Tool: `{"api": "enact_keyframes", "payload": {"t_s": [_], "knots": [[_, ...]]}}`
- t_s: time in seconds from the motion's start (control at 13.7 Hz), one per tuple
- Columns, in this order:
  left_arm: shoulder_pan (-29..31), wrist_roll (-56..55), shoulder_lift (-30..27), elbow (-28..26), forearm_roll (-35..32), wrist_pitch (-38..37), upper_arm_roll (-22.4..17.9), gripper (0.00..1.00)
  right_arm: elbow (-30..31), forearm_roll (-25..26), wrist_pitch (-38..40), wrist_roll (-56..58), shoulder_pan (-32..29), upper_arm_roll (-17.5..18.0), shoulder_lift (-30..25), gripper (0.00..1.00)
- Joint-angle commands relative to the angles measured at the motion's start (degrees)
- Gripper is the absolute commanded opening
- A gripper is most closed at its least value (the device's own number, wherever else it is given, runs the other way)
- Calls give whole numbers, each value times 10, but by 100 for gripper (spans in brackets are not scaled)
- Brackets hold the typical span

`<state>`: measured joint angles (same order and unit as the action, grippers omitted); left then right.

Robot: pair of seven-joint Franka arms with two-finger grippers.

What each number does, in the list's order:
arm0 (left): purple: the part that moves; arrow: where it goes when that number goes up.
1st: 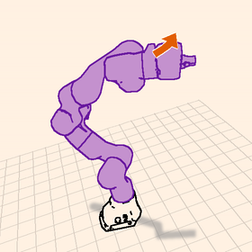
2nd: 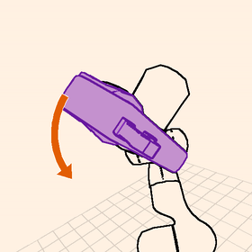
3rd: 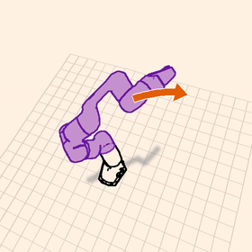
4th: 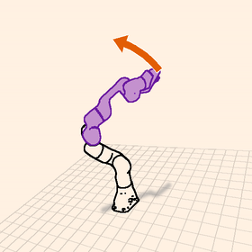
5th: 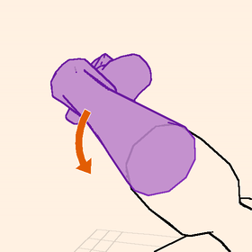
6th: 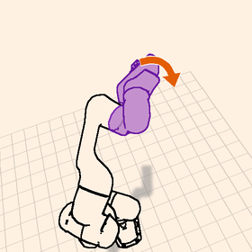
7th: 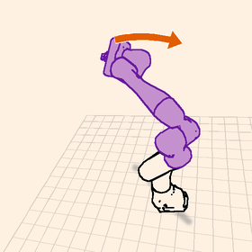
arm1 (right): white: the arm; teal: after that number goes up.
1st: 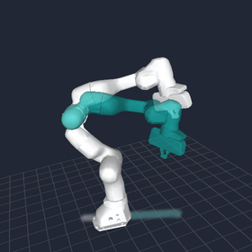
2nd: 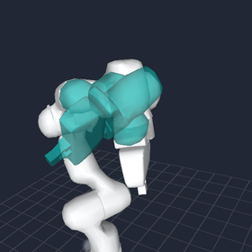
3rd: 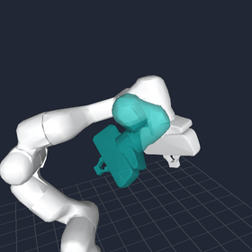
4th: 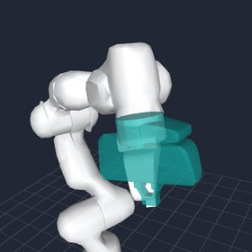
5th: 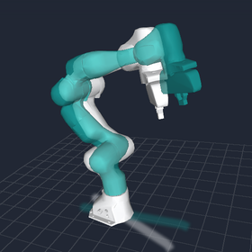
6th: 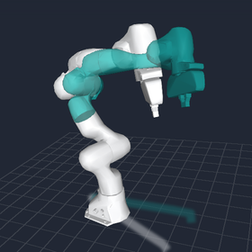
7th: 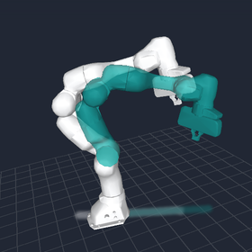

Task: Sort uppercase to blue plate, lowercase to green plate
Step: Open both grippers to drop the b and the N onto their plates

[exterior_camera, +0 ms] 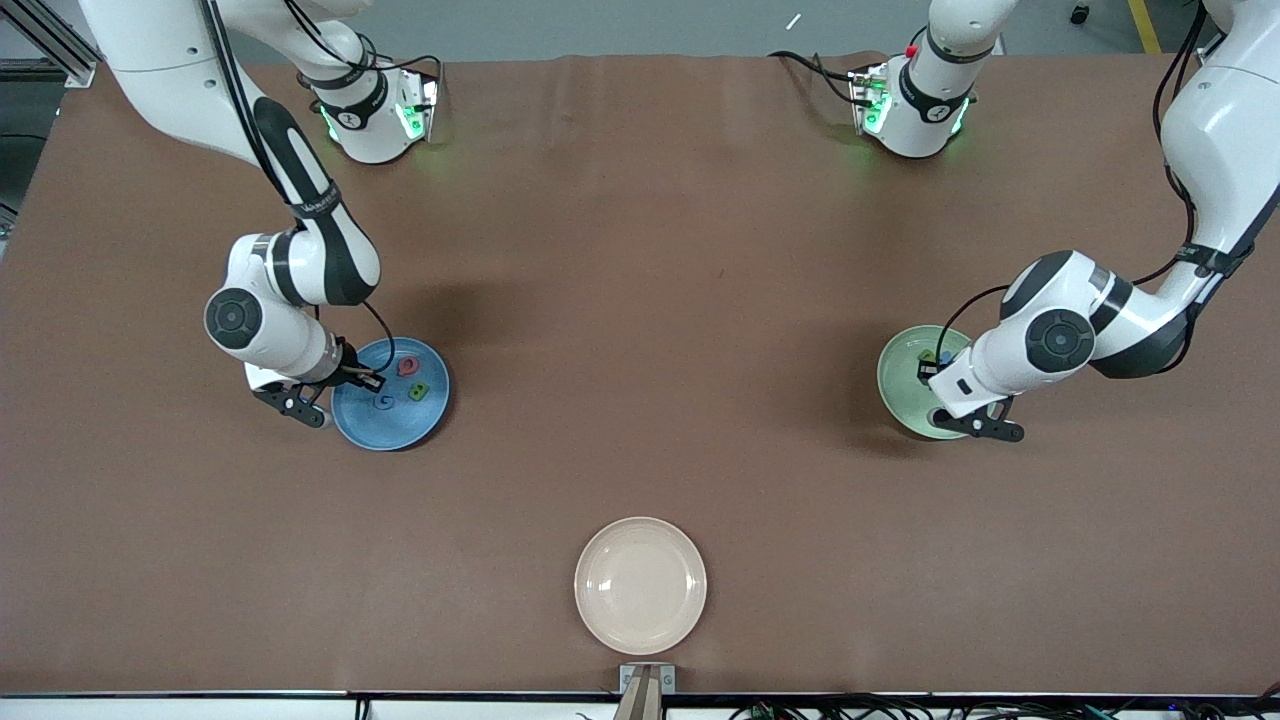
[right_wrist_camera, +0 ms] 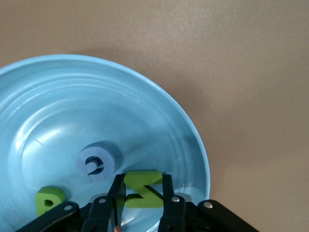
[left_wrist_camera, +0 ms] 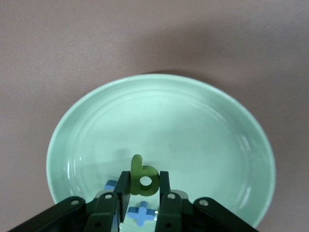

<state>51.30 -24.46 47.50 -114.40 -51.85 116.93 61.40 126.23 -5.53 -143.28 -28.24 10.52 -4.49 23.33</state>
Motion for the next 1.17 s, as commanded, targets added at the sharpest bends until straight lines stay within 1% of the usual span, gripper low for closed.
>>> {"api": "enact_keyframes", "payload": {"t_s": [0.0, 0.07, 0.15, 0.22, 0.29, 0.37, 0.44, 0.51, 0.66, 0.8, 1.02, 1.1], "knots": [[-1, 16, -1, -1, -12, 15, -10, 12, 11, 3, -8, 1, -2, 3, -7, 4], [-4, 16, 1, 0, -13, 22, -16, 13, 11, 3, -7, 0, -2, 3, -7, 12], [-8, 16, 1, 0, -22, 24, -20, 17, 10, 3, -6, -1, -2, 3, -7, 32], [-9, 17, 1, 0, -25, 24, -20, 25, 9, 3, -2, -3, -2, 3, -7, 91], [-9, 19, 1, 0, -26, 24, -20, 40, 5, 3, 2, -6, -3, 3, -7, 100], [-9, 19, 0, 0, -26, 24, -20, 53, 1, 3, 12, -6, -3, 3, -9, 100], [-9, 19, -1, 1, -25, 24, -19, 82, -14, 3, 40, -6, -2, 3, -13, 100], [-10, 19, 0, 7, -20, 20, -19, 100, -40, 3, 89, -4, -2, 3, -16, 100], [-13, 11, -1, 11, -17, 16, -20, 100, -110, 3, 194, 2, -3, 2, -23, 100], [-13, 10, -6, 14, -8, 9, -18, 100, -198, 6, 308, 24, -5, 0, -22, 100], [-13, 11, -7, 25, 5, -7, -15, 100, -316, 35, 445, 124, -32, -1, -22, 100], [-12, 11, -8, 26, 8, -21, -8, 100, -349, 38, 477, 157, -44, -2, -22, 100]]}}
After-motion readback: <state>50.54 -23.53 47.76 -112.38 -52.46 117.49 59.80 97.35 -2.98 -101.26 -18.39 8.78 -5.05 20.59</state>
